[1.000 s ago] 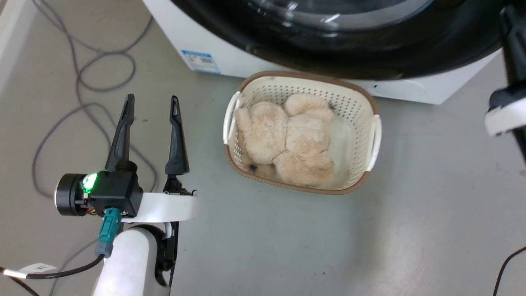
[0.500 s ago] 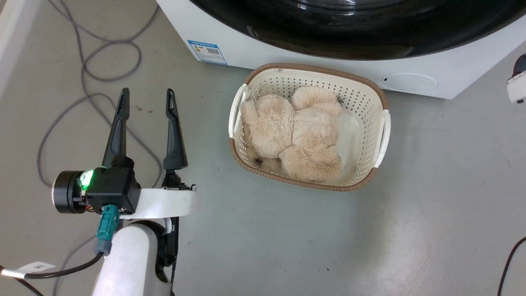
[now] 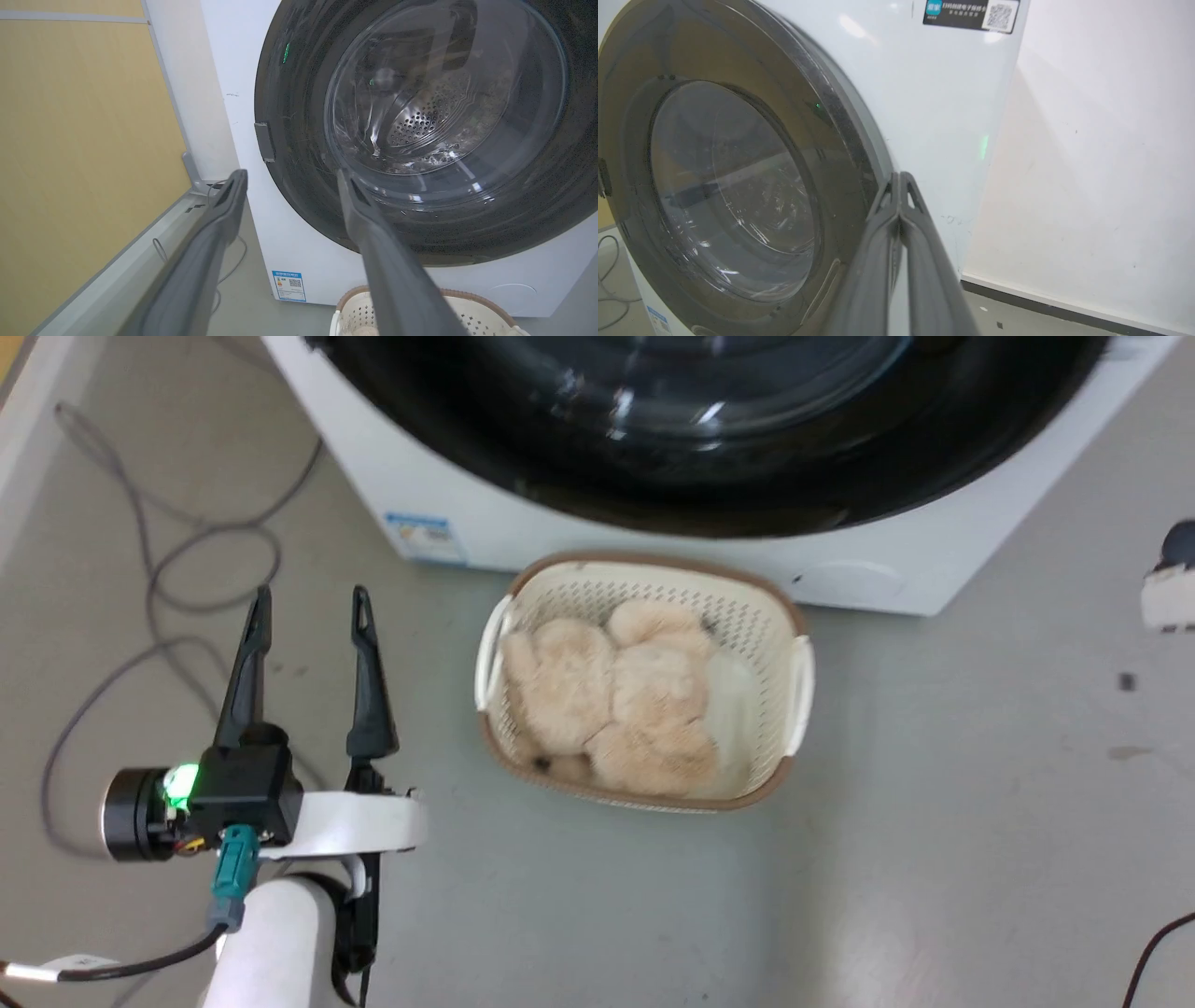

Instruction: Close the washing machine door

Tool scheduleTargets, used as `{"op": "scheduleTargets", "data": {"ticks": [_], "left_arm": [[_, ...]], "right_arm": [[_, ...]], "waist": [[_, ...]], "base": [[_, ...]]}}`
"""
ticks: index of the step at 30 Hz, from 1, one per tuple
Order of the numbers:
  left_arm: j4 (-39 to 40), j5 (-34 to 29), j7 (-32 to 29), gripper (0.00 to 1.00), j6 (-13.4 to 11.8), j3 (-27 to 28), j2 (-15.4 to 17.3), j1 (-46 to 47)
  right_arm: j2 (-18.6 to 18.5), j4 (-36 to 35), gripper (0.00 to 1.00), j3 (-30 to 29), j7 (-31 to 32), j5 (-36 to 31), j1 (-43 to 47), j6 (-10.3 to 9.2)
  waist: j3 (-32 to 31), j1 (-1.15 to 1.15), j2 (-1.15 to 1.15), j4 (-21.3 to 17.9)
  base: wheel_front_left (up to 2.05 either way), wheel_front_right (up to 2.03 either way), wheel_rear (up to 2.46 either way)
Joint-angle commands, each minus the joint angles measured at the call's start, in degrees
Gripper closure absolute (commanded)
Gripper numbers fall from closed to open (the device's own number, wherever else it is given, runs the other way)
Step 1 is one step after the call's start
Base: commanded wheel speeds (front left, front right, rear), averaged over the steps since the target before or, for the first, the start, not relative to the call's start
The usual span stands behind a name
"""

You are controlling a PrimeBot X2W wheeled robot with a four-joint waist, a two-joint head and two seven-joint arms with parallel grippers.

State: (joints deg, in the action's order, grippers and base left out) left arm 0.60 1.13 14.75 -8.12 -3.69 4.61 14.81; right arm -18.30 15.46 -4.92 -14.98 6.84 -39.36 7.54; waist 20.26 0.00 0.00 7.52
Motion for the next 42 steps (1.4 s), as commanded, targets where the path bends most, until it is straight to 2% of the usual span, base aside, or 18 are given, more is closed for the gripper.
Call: {"op": "scheduleTargets", "data": {"ticks": [1, 14, 16, 17, 32, 40, 41, 42], "left_arm": [[-0.30, -0.34, 0.25, 0.00, -0.09, 0.32, 0.55, -0.95], [-1.94, -0.32, 0.25, 0.00, 0.50, 0.74, 2.12, -6.97], [-2.03, -0.16, 0.25, 0.00, 0.51, 0.95, 2.24, -7.86], [-2.10, -0.02, 0.25, 0.00, 0.55, 1.03, 2.23, -8.35], [-4.31, 0.75, 0.25, 0.00, 1.13, 1.48, 1.82, -15.46], [-4.39, 0.87, 0.25, 0.00, 1.29, 1.49, 1.28, -17.28], [-4.34, 0.68, 0.00, 1.00, 1.24, 1.34, 1.38, -16.77], [-4.34, 0.65, -0.07, 1.00, 1.23, 1.31, 1.37, -16.81]], "right_arm": [[1.18, -1.29, 1.00, -0.37, -0.02, -1.09, 1.92, -0.05], [9.01, -5.63, 1.00, -0.68, -0.02, -3.55, 16.17, -0.05], [10.45, -5.43, 0.50, -0.51, -0.02, -2.77, 18.22, -0.05], [10.98, -5.46, 0.00, -0.47, -0.02, -2.45, 19.13, -0.05], [14.87, -3.00, 0.00, 1.06, -0.02, -0.68, 31.80, -0.05], [15.39, -4.60, 0.00, 1.20, -0.02, 3.78, 37.60, -0.05], [15.07, -4.41, 1.00, 1.21, 0.00, 3.79, 37.27, -0.01], [15.07, -4.37, 1.00, 1.25, 0.01, 3.82, 37.45, 0.00]], "waist": [[-2.68, 0.00, 0.00, -2.50], [-11.05, 0.00, 0.00, -9.14], [-11.97, 0.00, 0.00, -9.80], [-12.42, 0.00, 0.00, -10.10], [-19.48, 0.00, 0.00, -11.59], [-20.87, 0.00, 0.00, -11.42], [-20.89, 0.00, 0.00, -11.42], [-20.91, 0.00, 0.00, -11.39]], "base": [[0.00, 0.00, 0.00], [0.00, 0.00, 0.00], [0.00, 0.00, 0.00], [0.00, 0.00, 0.00], [0.00, 0.00, 0.00], [0.00, 0.00, 0.00], [0.00, 0.00, 0.00], [0.00, 0.00, 0.00]]}}
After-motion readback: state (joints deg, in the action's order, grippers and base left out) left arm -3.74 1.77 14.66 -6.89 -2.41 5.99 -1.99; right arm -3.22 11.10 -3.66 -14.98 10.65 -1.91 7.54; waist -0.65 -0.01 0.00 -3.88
